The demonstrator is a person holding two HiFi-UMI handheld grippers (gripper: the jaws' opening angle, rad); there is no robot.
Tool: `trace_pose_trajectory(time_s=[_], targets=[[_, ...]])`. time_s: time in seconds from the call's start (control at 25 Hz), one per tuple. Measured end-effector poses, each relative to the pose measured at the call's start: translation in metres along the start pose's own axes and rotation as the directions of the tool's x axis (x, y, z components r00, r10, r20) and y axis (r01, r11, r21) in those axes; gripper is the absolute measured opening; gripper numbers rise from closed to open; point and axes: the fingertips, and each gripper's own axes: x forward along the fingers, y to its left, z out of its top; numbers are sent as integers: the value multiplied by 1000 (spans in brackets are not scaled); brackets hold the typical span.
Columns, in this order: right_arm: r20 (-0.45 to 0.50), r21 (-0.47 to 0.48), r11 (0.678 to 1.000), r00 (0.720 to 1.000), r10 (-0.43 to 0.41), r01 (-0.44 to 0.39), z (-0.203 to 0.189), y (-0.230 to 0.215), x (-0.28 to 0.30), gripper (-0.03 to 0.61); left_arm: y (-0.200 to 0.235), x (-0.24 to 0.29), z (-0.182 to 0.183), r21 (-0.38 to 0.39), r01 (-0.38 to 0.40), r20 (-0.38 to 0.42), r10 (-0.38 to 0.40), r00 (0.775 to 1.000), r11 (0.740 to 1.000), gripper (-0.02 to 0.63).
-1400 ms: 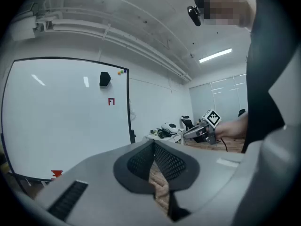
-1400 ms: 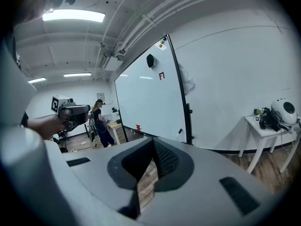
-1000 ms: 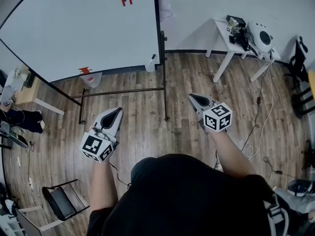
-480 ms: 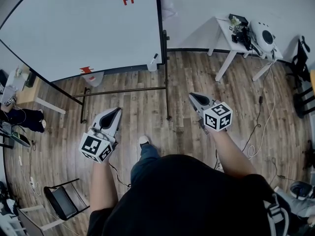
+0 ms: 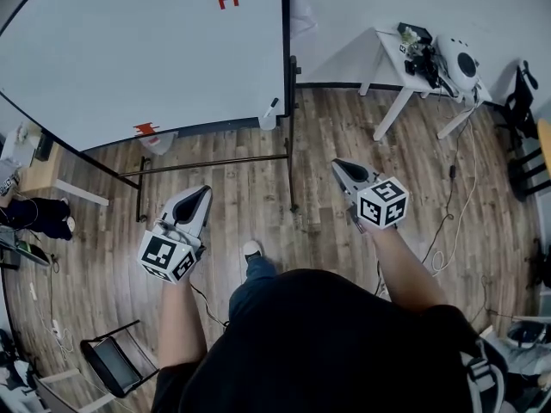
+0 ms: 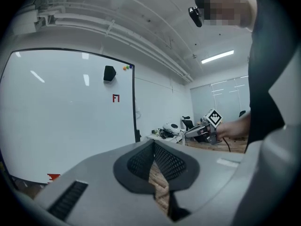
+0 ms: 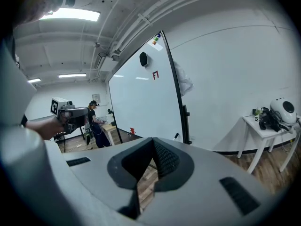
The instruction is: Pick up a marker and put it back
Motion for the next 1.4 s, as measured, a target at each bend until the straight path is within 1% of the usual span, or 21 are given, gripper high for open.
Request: trace_pose_trajectory(time_s=[0.44,0.84,1.08,1.4], targets=[[-9,27,998,999,-53,54,7,-12,60,-3,71,28,-13,-8,51,-3,-51,999,999,11],[-10,30,996,996,-85,85,27,-13,116,-3,136,49,-21,-24,95,-1,-95,995,995,11],[-11,33,992,992,-123,124,39,-12,143,-3,171,62,-25,-27,143,3,-143,990,989,11],[-18,12,983,983,-182,182,59,-8,176,-3,215,73,-27,-16,204,9,-204,979,979,11]])
